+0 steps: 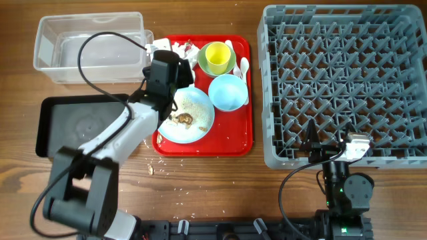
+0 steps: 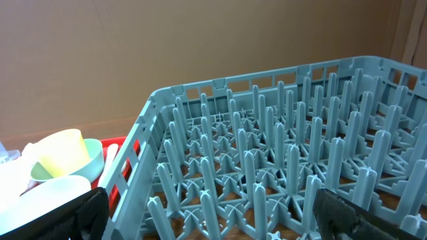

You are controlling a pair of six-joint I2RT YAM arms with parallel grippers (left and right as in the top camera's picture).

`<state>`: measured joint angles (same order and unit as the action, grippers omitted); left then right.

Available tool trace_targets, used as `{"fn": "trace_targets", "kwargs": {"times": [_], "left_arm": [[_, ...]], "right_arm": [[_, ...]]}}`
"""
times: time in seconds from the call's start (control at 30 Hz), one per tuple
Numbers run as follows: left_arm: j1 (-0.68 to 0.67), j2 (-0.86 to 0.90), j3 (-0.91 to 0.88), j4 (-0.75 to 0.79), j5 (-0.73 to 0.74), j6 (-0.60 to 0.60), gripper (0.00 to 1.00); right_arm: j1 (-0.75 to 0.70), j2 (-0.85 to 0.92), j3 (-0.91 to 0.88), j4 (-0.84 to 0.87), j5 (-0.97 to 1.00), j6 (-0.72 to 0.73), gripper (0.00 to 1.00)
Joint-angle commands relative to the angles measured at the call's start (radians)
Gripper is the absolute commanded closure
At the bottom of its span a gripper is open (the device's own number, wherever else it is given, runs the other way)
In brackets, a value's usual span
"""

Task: Sort waste into correct bins and load items into the dishwasher rack
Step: 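Reach the left gripper over the red tray to the white tissue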

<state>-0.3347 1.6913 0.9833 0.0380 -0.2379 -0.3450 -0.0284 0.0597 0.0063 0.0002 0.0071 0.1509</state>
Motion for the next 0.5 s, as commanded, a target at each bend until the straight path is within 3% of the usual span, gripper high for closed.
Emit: {"fn": "trace_targets", "kwargs": {"times": [0.0, 0.13, 0.17, 0.23, 0.3, 0.47], "left_arm": [[0.006, 0.093, 0.008, 0.065, 0.004, 0.017, 0.18], [0.006, 0.157, 0.009, 0.116, 0.118, 0.082, 0.18], [0.006, 0.157, 0.028, 0.060, 0.138, 0.107, 0.14], [0.008, 0.157, 0.209, -0.227, 0.145, 0.108, 0.09], [0.010, 0.157, 0.348, -0.352, 0.212, 0.192, 0.03], [0.014, 0.217, 0.370, -0.318, 0.211, 0.193, 0.00]], "right_arm": [[-0.005, -0.003, -0.001, 0.006, -0.010, -0.017, 0.00], [-0.005, -0.003, -0.001, 0.006, -0.009, -0.018, 0.00], [-0.005, -0.003, -0.001, 0.006, -0.009, -0.018, 0.00], [-0.005, -0.003, -0.001, 0.006, -0.009, -0.018, 0.00], [-0.005, -0.002, -0.001, 0.006, -0.009, -0.018, 0.00], [-0.005, -0.002, -0.001, 0.006, -0.009, -0.018, 0.00]]}}
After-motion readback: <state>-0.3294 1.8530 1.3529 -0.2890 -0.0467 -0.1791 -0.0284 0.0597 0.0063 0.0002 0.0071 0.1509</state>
